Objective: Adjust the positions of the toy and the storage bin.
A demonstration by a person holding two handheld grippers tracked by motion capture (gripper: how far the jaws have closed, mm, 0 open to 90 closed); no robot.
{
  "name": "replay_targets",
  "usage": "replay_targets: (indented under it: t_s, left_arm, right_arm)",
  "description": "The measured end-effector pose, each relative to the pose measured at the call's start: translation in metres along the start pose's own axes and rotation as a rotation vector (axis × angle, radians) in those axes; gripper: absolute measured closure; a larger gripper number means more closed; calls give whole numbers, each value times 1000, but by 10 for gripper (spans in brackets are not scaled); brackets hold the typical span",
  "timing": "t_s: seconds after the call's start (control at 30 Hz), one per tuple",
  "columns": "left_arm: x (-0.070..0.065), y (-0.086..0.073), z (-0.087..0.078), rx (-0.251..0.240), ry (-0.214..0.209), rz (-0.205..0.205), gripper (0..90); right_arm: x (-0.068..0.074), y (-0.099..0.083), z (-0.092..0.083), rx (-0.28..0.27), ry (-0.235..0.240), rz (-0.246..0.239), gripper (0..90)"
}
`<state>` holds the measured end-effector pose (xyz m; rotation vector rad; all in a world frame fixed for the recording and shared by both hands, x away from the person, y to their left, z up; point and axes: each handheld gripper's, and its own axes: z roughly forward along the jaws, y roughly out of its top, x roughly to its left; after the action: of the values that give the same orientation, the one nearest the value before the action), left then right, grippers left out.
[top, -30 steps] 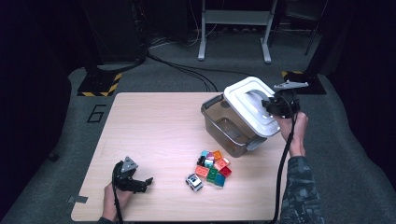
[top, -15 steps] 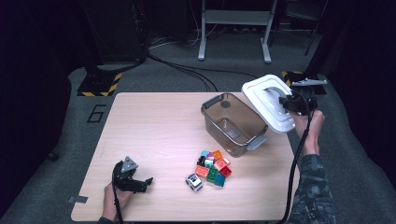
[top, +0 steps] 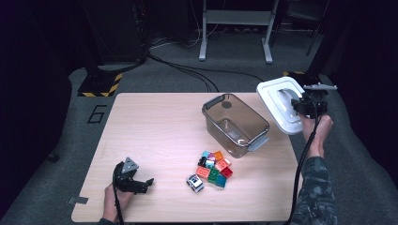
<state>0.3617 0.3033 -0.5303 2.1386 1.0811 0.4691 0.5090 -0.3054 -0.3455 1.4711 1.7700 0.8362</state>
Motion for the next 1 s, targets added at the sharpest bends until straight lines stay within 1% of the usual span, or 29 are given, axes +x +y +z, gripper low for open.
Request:
replay_targets:
  t_s: [0.03, 0.1, 0.2, 0.23, 0.33, 0.37, 0.43, 0.47, 0.5, 0.53, 0.6, 0.63, 0.67, 0.7, 0.77, 0.8, 0.83, 0.87, 0.9, 0.93, 0.97, 1.0]
  left_arm:
    - [0, 0, 0, -1, 0, 0, 9]
    - [0, 0, 0, -1, 0, 0, 8]
    - [0, 0, 0, -1, 0, 0, 9]
    - [0, 0, 0, 4, 0, 6, 9]
    - [0, 0, 0, 3, 0, 6, 9]
    - [0, 0, 0, 3, -1, 5, 9]
    - [0, 0, 0, 3, -1, 5, 9]
    - [0, 0, 0, 3, -1, 5, 9]
    - [0, 0, 0, 3, 0, 6, 9]
    - [0, 0, 0, 3, -1, 4, 9]
    - [0, 0, 0, 4, -1, 6, 9]
    - [0, 0, 0, 4, -1, 5, 8]
    - [0, 0, 0, 5, -1, 6, 8]
    - [0, 0, 0, 4, -1, 5, 9]
    - [0, 0, 0, 4, -1, 6, 8]
    - [0, 0, 0, 4, -1, 6, 9]
    - [0, 0, 0, 3, 0, 6, 9]
    - [0, 0, 0, 5, 0, 7, 9]
    - [0, 0, 0, 5, 0, 7, 9]
    - [1, 0, -1, 5, 0, 9, 9]
    - [0, 0, 0, 5, 0, 7, 9]
    - [0, 0, 0, 5, 0, 7, 9]
  right_arm:
    - [-1, -4, 4, 4, -15, 1, 677]
    - [-2, -6, 5, 4, -18, 8, 677]
    - [-3, -12, 12, 14, -36, 18, 677]
    - [-4, -14, 14, 13, -40, 19, 677]
    - [-5, -18, 20, 26, -52, 22, 677]
    - [-5, -22, 25, 33, -56, 30, 677]
    - [-5, -24, 26, 32, -55, 31, 677]
    - [-5, -26, 29, 39, -56, 28, 677]
    - [-2, -30, 34, 49, -55, 34, 677]
    - [-2, -30, 34, 49, -55, 34, 677]
    - [0, -35, 41, 60, -50, 33, 677]
    - [2, -37, 44, 62, -45, 52, 677]
    - [4, -39, 47, 70, -44, 50, 677]
    - [8, -44, 55, 83, -40, 53, 676]
    - [10, -46, 59, 90, -38, 55, 676]
    - [15, -53, 67, 109, -37, 68, 676]
    - [15, -53, 67, 109, -37, 68, 676]
    - [17, -59, 74, 114, -30, 81, 677]
    - [18, -60, 77, 118, -29, 88, 676]
    - [18, -60, 77, 118, -29, 88, 676]
    - [21, -65, 83, 126, -20, 93, 676]
    - [21, -65, 83, 126, -20, 93, 676]
